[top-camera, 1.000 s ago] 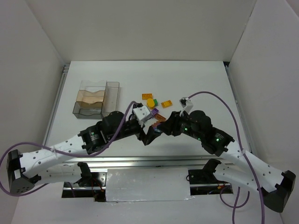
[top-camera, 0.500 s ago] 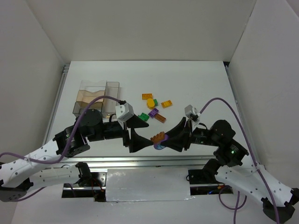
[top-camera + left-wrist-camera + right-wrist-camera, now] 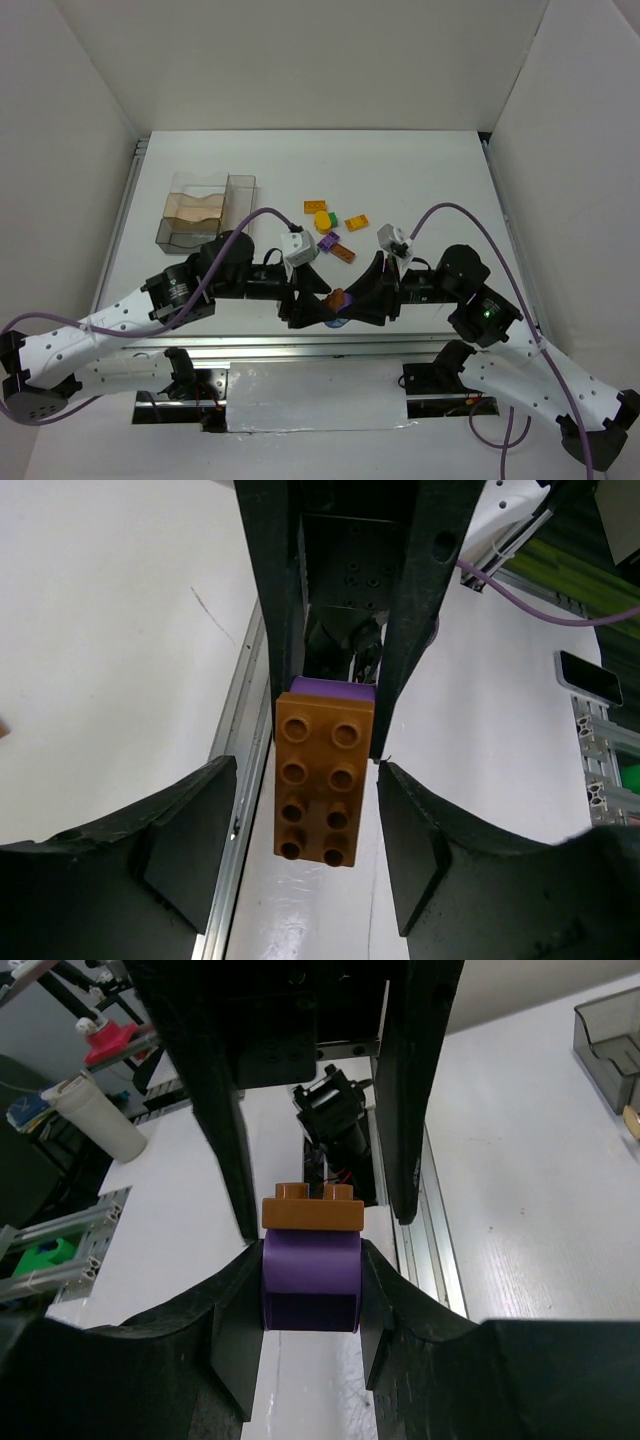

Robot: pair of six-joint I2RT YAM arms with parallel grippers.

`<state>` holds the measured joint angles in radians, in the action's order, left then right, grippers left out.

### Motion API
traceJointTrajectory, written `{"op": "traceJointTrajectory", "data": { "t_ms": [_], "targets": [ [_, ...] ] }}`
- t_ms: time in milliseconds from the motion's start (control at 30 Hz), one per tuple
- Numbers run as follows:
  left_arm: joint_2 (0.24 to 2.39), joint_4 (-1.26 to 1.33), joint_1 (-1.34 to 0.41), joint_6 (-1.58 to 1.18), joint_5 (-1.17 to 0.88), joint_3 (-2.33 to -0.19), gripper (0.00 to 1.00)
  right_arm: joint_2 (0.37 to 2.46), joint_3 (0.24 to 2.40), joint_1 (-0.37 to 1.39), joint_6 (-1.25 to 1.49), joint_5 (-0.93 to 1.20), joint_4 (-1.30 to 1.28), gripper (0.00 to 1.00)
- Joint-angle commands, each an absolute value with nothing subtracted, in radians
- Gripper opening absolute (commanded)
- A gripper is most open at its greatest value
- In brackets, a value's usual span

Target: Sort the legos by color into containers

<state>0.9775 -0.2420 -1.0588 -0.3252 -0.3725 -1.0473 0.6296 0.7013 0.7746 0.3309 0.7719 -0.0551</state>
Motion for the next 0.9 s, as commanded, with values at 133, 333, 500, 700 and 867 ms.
{"op": "traceJointTrajectory", "data": {
  "t_ms": [133, 333, 500, 700, 867],
  "targets": [
    [0.991, -0.196, -1.065, -0.328, -0.426, -1.057, 0.43, 0.620, 0.738, 0.775, 0.293, 0.807, -0.046, 0.00],
    [0.954, -0.160, -1.065, -0.319, -0.485, -1.043, 0.10, 0.620, 0.738, 0.775, 0.253, 0.816, -0.083, 0.00],
    [0.905, -0.144, -1.063, -0.314, -0.534, -1.042, 0.00, 0.624, 0.742, 0.776, 0.192, 0.825, -0.143, 0.00],
    [0.868, -0.190, -1.063, -0.305, -0.517, -1.086, 0.00, 0.607, 0.692, 0.773, 0.167, 0.810, -0.144, 0.00],
    [0.873, -0.302, -1.062, -0.313, -0.232, -1.181, 0.00, 0.583, 0.635, 0.773, 0.227, 0.712, -0.057, 0.00]
  ]
}}
